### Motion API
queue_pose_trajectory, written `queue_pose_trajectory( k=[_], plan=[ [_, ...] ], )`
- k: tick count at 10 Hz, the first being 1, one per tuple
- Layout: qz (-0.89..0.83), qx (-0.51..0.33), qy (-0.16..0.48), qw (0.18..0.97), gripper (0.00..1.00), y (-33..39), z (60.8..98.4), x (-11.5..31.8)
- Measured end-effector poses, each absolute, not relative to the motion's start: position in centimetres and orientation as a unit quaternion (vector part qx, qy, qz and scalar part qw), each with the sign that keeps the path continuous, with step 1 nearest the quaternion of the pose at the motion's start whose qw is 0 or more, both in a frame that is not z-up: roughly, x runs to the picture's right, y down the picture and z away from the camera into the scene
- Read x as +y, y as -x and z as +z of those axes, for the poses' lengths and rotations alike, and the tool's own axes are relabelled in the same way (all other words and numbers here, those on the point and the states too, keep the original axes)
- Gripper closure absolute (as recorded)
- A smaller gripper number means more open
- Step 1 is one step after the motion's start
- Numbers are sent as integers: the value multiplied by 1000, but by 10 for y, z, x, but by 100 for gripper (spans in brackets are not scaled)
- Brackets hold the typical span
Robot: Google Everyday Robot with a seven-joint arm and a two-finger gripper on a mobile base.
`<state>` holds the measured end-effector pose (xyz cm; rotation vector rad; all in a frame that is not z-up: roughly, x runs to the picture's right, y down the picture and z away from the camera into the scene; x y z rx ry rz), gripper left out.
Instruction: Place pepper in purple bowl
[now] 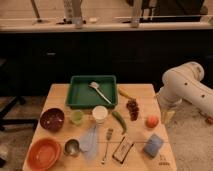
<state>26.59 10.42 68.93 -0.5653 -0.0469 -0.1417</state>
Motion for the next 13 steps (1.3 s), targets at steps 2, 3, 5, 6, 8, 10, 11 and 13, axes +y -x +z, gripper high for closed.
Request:
queue_pose_trajectory(
  k=[2, 3, 5, 6, 8, 10, 11, 13],
  plan=[
    [-125, -67, 285, 948, 20, -258, 693, 105],
    [-147, -87, 287, 942, 20, -255, 694, 105],
    [-201, -127, 292, 927, 20, -246, 699, 106],
    [-232, -149, 294, 915, 20, -240, 704, 107],
    [-284, -179, 293, 895, 20, -230, 708, 109],
    [-313, -195, 291, 883, 20, -222, 711, 109],
    [-314, -196, 292, 882, 20, -222, 711, 109],
    [-313, -196, 292, 882, 20, -222, 710, 110]
  ],
)
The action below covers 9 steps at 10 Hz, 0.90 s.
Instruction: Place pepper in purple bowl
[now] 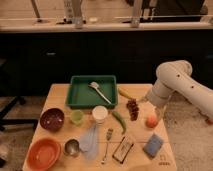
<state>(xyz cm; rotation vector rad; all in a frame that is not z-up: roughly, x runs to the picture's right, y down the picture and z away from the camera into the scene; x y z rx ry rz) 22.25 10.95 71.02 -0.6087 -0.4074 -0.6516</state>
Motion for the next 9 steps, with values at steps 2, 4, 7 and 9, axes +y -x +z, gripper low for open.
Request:
queue_pose_trajectory(
  k=[2, 4, 7, 9],
  plan=[
    [-314, -198, 291, 882, 20, -222, 710, 109],
    [-346, -219, 255, 876, 20, -214, 711, 112],
    [-453, -269, 185, 830, 20, -193, 715, 116],
    [-483, -280, 171, 812, 20, -184, 721, 116]
  ],
)
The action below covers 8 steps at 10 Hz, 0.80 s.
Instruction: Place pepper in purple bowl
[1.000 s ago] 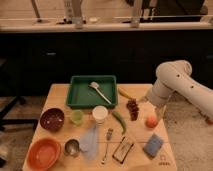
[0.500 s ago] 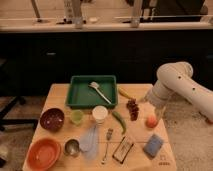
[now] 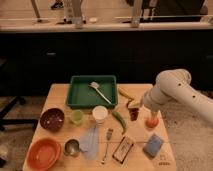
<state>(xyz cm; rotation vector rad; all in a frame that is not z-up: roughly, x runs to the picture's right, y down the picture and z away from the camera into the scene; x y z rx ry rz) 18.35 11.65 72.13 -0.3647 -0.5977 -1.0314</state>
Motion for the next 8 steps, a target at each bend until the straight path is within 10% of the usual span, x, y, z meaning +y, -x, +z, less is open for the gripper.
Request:
queue_pose_trajectory(
  k=[8],
  plan=[
    [-577, -193, 178, 774, 20, -139, 779, 119]
  ],
)
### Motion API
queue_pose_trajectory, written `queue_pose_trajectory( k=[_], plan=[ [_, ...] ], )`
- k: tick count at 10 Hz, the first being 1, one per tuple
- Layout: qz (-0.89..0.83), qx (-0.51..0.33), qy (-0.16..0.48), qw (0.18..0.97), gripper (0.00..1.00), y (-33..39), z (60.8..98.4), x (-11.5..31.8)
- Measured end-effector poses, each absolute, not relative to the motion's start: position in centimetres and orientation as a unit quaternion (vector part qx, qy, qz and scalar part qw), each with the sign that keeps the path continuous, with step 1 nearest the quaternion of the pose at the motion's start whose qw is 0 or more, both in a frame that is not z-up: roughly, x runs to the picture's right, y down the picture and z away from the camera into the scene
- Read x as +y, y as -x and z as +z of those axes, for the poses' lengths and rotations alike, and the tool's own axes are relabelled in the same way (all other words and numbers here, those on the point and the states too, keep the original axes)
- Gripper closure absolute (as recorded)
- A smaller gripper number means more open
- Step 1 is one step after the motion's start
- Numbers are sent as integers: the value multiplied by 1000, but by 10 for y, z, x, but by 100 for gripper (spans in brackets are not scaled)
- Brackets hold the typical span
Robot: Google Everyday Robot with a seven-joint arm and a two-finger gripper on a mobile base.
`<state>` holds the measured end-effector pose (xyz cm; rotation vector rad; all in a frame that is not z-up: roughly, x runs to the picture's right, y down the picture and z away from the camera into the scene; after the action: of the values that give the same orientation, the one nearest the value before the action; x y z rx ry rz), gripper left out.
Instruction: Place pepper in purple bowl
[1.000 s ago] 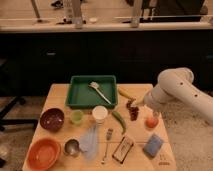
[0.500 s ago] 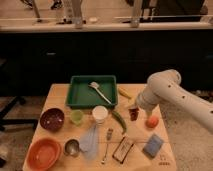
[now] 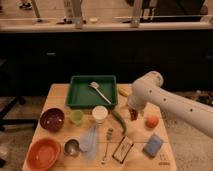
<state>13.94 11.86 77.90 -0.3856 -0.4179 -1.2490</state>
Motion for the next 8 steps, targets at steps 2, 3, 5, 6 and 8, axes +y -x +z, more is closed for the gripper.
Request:
queue_pose_trajectory(
  k=[2, 3, 5, 6, 8],
  plan=[
    [-606, -181, 183, 753, 20, -127, 790, 121],
    [-628, -187, 187, 732, 20, -121, 797, 125],
    [-653, -206, 188, 704, 20, -109, 809, 123],
    [-653, -216, 192, 699, 20, -108, 814, 120],
    [-649, -240, 198, 695, 20, -108, 821, 115]
  ],
)
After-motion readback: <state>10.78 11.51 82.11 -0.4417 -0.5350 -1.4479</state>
